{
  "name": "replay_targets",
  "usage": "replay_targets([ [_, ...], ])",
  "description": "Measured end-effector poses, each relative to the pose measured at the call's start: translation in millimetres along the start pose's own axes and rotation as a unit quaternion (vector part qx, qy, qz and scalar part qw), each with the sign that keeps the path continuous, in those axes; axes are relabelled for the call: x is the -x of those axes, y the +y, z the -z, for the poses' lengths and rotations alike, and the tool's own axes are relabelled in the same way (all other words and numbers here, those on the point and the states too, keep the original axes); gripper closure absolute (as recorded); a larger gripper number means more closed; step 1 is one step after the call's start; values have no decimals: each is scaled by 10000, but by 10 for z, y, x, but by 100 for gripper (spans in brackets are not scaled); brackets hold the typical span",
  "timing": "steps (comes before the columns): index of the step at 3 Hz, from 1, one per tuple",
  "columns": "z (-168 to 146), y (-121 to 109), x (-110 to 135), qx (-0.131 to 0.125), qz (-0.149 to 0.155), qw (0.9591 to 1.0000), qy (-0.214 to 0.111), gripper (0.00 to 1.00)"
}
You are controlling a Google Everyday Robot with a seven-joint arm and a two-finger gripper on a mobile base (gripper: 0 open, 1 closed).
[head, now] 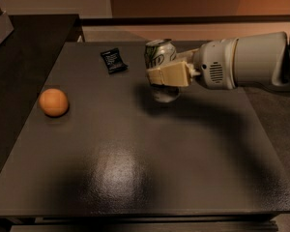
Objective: Place 7up can upright
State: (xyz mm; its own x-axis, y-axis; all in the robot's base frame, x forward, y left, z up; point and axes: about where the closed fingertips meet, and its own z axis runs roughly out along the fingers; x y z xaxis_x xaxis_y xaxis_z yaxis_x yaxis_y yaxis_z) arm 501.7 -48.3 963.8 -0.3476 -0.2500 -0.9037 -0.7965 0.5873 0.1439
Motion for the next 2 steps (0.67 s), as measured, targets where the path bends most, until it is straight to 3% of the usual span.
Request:
replay_targets([
  [2,-26,-63,-147,194,596,9969,-485,100],
])
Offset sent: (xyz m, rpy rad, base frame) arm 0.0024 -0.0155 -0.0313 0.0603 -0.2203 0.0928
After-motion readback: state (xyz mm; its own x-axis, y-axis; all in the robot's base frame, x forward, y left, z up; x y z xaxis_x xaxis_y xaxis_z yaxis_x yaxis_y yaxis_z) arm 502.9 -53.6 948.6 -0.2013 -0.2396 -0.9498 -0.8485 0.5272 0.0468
